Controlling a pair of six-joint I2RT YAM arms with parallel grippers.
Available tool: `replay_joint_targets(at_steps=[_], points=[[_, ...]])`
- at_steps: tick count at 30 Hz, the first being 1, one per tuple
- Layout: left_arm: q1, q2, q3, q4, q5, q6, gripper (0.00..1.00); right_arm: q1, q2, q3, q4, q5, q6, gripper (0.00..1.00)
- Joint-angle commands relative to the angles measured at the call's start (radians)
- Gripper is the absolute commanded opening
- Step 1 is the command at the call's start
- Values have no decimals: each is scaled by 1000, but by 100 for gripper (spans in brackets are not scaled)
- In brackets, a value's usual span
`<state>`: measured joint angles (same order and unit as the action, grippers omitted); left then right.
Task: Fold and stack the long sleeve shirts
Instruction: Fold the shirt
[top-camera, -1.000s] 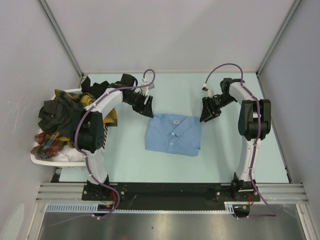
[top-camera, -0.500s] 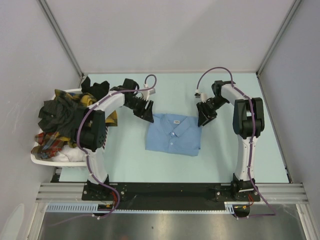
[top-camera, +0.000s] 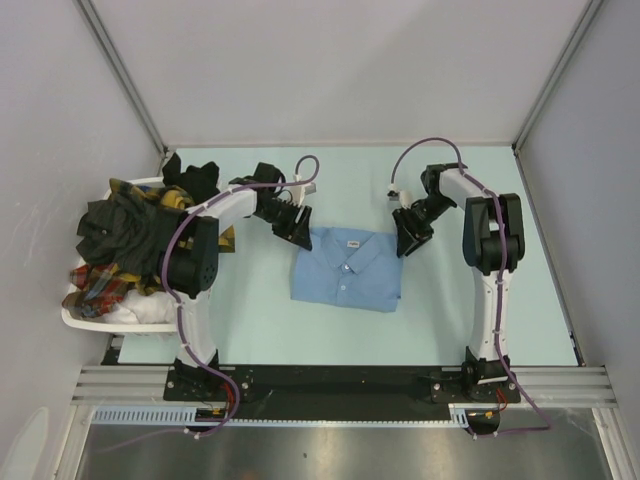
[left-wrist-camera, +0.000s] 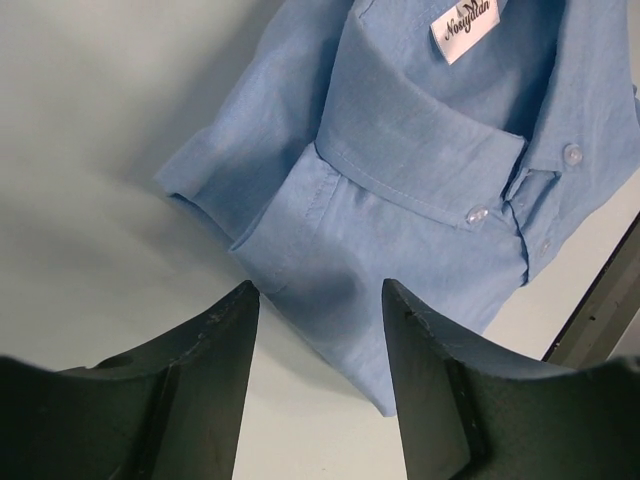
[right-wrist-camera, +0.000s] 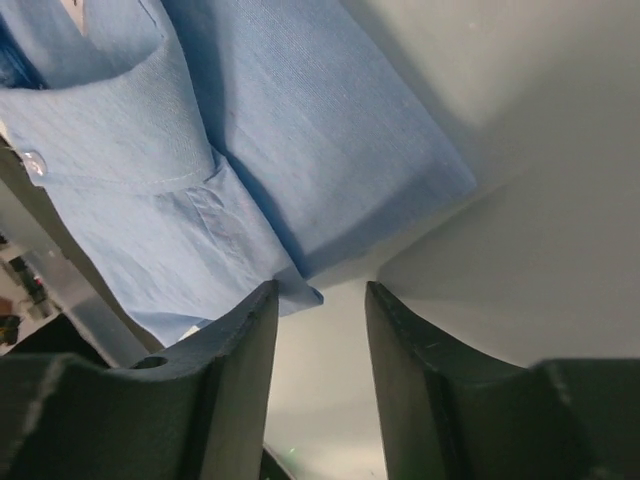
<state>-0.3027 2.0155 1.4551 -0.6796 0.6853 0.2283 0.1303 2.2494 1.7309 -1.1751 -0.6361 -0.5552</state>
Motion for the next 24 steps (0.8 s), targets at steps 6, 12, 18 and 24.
replay_joint_targets(at_steps=[6, 12, 18, 24], points=[[-7, -3, 28, 46, 45, -21, 36, -6, 55, 137, -138, -126, -22, 0], [8, -23, 8, 63, -1, -32, 5, -3, 64, 254, -149, -131, 4, 0], [54, -17, -12, 84, -33, -50, 29, 6, 111, 308, -100, -109, 47, 0], [28, -150, 23, 140, 69, 32, 55, -52, 56, 242, -46, -151, 132, 35]])
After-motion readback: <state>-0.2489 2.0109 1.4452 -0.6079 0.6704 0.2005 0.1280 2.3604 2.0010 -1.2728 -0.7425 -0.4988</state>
